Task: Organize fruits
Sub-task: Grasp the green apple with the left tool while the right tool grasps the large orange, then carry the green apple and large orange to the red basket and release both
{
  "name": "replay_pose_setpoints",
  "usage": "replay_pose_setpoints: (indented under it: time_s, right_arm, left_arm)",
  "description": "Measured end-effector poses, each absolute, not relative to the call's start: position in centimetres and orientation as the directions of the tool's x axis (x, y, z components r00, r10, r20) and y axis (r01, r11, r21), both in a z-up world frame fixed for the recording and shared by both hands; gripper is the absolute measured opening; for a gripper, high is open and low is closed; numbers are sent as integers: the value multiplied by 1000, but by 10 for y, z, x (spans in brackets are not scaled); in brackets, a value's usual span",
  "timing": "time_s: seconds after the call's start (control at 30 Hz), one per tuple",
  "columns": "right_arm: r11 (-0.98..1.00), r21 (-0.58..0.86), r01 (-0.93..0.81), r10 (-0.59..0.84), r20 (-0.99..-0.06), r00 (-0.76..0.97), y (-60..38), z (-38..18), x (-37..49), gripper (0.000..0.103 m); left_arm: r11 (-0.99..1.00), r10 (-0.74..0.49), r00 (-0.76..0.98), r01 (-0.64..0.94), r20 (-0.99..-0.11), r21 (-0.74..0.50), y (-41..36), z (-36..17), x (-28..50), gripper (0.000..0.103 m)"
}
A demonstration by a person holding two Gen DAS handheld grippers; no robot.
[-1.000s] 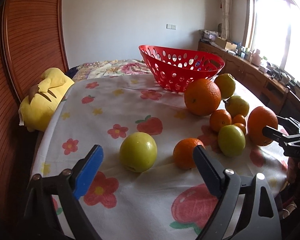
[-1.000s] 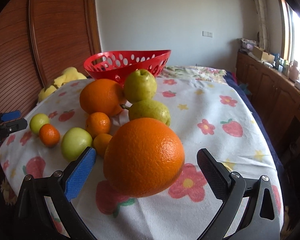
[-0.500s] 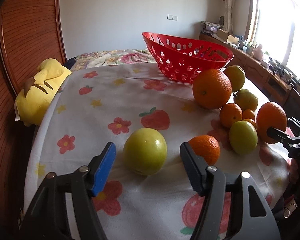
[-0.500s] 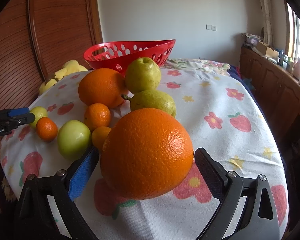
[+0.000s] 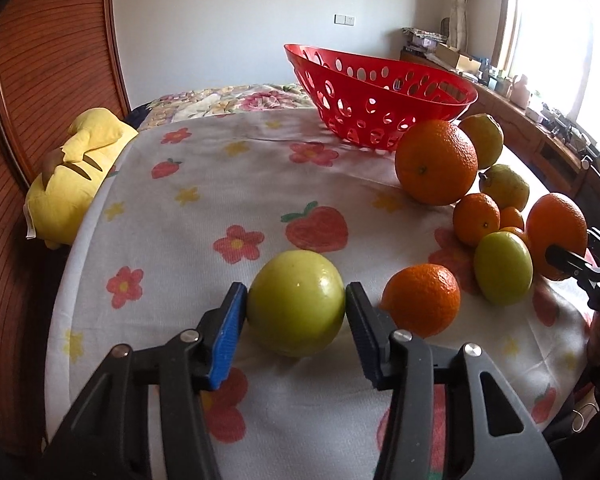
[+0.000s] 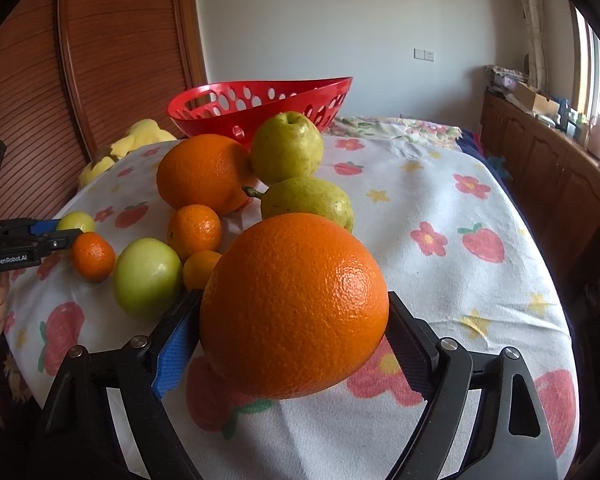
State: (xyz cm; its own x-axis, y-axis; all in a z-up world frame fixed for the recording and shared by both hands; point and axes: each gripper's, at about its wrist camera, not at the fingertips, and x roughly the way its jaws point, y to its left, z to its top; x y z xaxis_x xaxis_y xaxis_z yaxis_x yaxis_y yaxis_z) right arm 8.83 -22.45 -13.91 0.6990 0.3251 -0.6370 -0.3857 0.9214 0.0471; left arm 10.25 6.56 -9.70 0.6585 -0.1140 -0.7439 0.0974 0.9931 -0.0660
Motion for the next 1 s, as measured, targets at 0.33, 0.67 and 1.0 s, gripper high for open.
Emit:
replay_pose_setpoints:
  time_s: [0.33,0.67,1.0]
  right_arm:
    - [918,47,-394,329,-646,689,-230,-138,84,87]
    - [918,61,-392,341,-623,704,-243,-124,78,87]
    - [907,58,-418,374,-571,731,-248,-86,75,87]
  left_arm:
    - [992,-124,688,97,-715,-79,65,-84,94,49]
    - [987,-154,732,139,-664,-76,53,-51,88,49]
    - [981,-181,758,183,-626,-62,36,-21,98,49]
